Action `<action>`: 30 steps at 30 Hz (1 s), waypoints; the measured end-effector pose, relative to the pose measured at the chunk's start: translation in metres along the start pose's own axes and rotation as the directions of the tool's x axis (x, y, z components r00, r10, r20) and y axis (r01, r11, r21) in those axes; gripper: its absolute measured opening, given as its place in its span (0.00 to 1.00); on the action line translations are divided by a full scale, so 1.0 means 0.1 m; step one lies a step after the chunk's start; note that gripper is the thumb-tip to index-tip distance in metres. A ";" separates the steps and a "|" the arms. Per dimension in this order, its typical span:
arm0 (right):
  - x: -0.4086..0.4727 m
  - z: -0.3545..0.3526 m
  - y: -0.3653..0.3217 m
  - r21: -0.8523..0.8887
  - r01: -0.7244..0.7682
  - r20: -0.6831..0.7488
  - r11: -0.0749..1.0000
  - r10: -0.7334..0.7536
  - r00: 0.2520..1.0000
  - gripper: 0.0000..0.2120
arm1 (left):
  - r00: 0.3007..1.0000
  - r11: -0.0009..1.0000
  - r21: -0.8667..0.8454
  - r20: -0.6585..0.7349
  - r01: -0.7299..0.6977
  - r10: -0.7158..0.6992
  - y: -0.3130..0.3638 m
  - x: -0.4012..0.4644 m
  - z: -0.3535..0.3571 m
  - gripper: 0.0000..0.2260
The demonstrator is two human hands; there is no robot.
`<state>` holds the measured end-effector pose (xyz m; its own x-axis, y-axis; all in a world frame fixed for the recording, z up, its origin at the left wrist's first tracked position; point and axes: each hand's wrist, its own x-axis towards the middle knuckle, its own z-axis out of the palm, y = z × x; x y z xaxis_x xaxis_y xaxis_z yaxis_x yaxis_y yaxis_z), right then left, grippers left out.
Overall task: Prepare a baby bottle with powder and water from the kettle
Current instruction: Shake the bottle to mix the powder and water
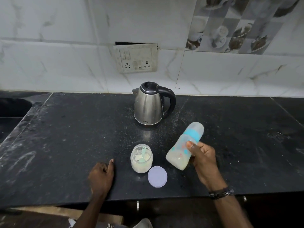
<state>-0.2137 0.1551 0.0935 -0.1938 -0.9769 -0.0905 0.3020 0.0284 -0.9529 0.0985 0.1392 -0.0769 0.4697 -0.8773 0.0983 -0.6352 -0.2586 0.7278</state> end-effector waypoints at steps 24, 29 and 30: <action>0.05 -0.02 -0.05 0.125 0.025 -0.071 0.992 -0.016 0.997 0.30 | 1.000 0.999 -0.021 -0.001 0.027 -0.027 0.00 0.00 0.01 0.24; 0.02 -0.05 0.00 -0.062 -0.021 -0.002 0.998 0.021 1.000 0.34 | 1.000 1.000 -0.010 -0.002 0.025 -0.025 -0.03 0.00 0.03 0.24; 0.01 -0.05 -0.02 -0.048 -0.007 0.013 0.999 0.007 1.000 0.30 | 1.000 1.000 -0.003 0.001 0.020 -0.020 -0.02 0.01 0.02 0.24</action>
<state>-0.2190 0.1554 0.0943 -0.1793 -0.9793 -0.0936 0.2579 0.0450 -0.9651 0.0993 0.1377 -0.0798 0.4818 -0.8723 0.0833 -0.6241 -0.2748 0.7314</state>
